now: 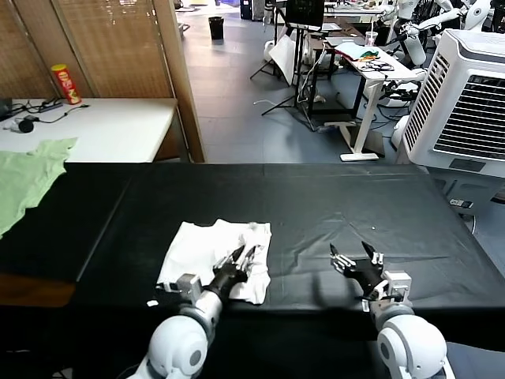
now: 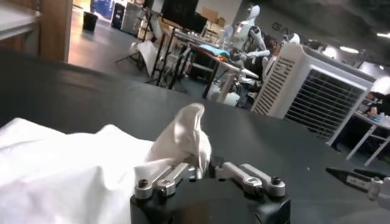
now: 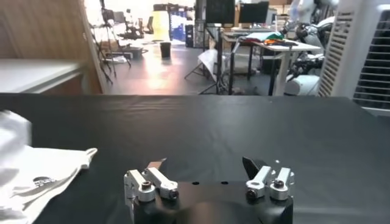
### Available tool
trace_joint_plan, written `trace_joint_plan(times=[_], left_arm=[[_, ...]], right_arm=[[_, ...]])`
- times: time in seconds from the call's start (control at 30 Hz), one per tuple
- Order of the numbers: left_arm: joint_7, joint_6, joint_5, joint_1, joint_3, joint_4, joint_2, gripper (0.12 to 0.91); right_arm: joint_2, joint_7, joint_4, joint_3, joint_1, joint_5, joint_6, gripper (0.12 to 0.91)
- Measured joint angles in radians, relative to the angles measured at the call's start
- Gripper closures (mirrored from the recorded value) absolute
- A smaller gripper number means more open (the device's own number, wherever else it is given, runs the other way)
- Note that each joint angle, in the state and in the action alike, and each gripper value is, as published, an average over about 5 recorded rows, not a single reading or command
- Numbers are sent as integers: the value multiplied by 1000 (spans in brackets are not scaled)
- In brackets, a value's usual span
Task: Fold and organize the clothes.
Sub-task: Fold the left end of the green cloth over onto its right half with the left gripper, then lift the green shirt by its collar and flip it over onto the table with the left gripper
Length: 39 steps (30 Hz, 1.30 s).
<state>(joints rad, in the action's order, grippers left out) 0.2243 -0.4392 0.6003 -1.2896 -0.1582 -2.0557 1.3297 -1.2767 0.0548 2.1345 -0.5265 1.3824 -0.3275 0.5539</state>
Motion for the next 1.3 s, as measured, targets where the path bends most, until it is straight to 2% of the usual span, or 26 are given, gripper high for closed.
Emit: trace_joint_plan(times=[0.1, 0.2, 0.4, 0.6, 0.8, 0.9, 1.03, 1.3], left_arm=[[-1, -2, 44, 3, 3, -7, 15, 306], [-17, 10, 45, 8, -9, -25, 9, 243], [-59, 76, -63, -18, -102, -39, -81, 232], [-68, 105, -73, -71, -240, -11, -179, 232], [-77, 123, -73, -88, -338, 38, -196, 232], [-86, 127, -57, -89, -367, 65, -193, 232], [-107, 132, -19, -86, -391, 99, -191, 232], [-165, 103, 178, -89, -423, 142, -196, 232]], right_arm=[[12, -30, -10, 30, -15, -4, -2, 227], [23, -56, -24, 75, -40, -5, -2, 227], [14, -62, -78, 217, -130, 24, -3, 227], [-27, -22, -177, 338, -225, 133, 5, 227], [-62, 19, -270, 377, -254, 272, 52, 227], [-73, 31, -285, 377, -254, 309, 58, 227], [-79, 35, -270, 356, -244, 286, 29, 227], [-54, 25, -148, 284, -191, 117, -11, 227]])
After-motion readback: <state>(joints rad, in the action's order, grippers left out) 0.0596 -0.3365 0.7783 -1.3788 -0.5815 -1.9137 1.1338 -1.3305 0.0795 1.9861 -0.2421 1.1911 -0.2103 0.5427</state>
